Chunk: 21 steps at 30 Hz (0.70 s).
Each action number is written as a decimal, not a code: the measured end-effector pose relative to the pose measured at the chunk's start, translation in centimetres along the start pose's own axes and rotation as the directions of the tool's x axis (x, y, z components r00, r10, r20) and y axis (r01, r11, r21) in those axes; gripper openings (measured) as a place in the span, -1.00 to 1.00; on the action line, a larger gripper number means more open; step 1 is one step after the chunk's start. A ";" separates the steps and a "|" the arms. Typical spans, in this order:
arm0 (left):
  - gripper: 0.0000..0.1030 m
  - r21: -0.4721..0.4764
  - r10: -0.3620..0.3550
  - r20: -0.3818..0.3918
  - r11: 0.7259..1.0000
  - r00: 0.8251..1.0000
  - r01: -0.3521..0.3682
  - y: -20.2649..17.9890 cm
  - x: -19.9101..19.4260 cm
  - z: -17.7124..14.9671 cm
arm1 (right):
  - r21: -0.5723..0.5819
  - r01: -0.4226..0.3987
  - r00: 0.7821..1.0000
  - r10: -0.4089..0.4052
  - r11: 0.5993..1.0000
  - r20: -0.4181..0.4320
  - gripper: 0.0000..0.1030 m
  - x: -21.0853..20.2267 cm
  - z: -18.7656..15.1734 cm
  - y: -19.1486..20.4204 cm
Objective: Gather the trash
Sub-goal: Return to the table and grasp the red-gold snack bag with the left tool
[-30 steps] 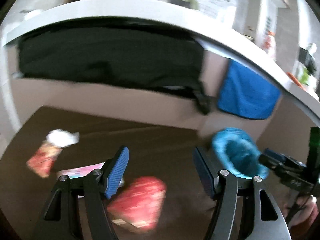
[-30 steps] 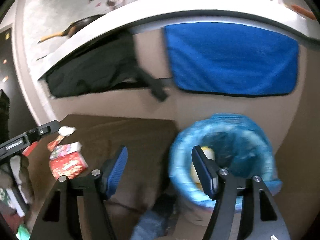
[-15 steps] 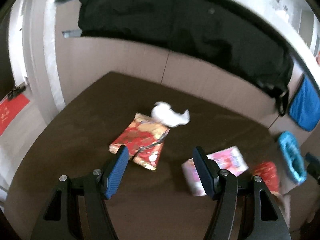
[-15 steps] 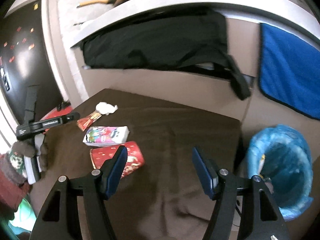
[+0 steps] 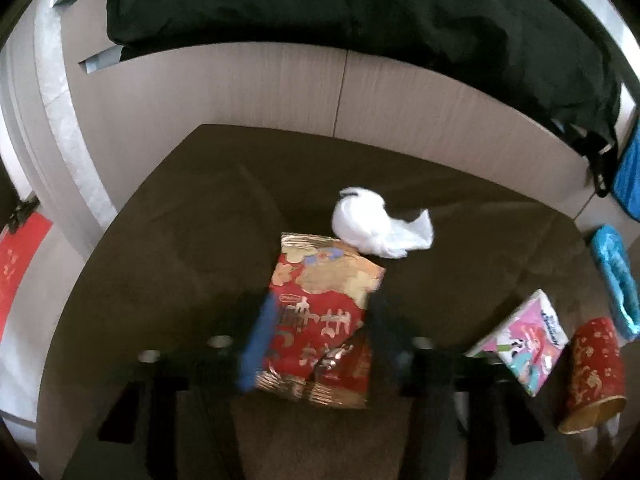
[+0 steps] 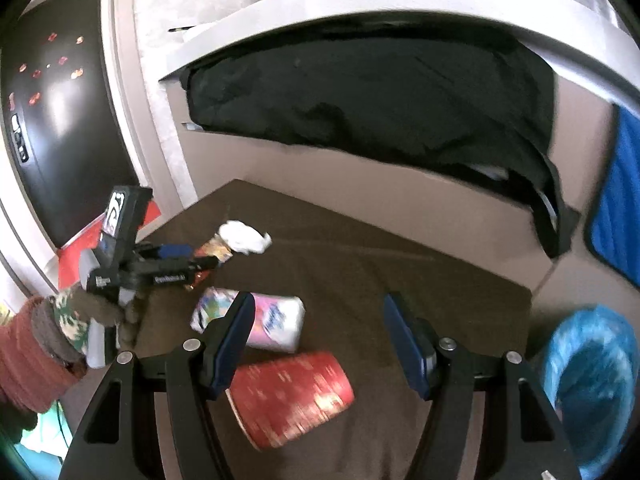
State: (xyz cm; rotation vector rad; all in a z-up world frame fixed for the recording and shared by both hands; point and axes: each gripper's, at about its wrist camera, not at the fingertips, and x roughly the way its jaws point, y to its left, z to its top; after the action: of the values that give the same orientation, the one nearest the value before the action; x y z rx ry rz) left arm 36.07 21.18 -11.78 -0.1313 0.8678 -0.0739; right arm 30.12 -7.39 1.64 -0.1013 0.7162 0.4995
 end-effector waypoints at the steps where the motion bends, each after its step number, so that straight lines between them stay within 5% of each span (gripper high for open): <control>1: -0.78 -0.005 -0.007 -0.001 1.000 1.000 0.007 0.2 -0.2 -0.2 | -0.015 0.000 1.000 0.000 1.000 -0.001 0.24 0.4 0.7 0.7; 14: -0.86 -0.179 -0.038 0.160 0.982 0.986 0.067 5.2 -9.9 -5.8 | -0.134 -0.093 0.993 0.082 0.987 -0.084 0.24 9.1 5.6 11.7; 21: -0.86 -0.226 -0.009 0.179 0.973 0.984 0.050 7.3 -12.0 -8.6 | -0.154 -0.222 0.961 0.189 0.963 -0.204 0.24 14.5 4.3 17.2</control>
State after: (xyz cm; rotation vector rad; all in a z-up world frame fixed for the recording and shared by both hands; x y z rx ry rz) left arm 21.79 29.05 -9.28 -0.3626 0.6944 0.0105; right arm 33.92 14.69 -3.25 -0.2438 0.8714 0.7606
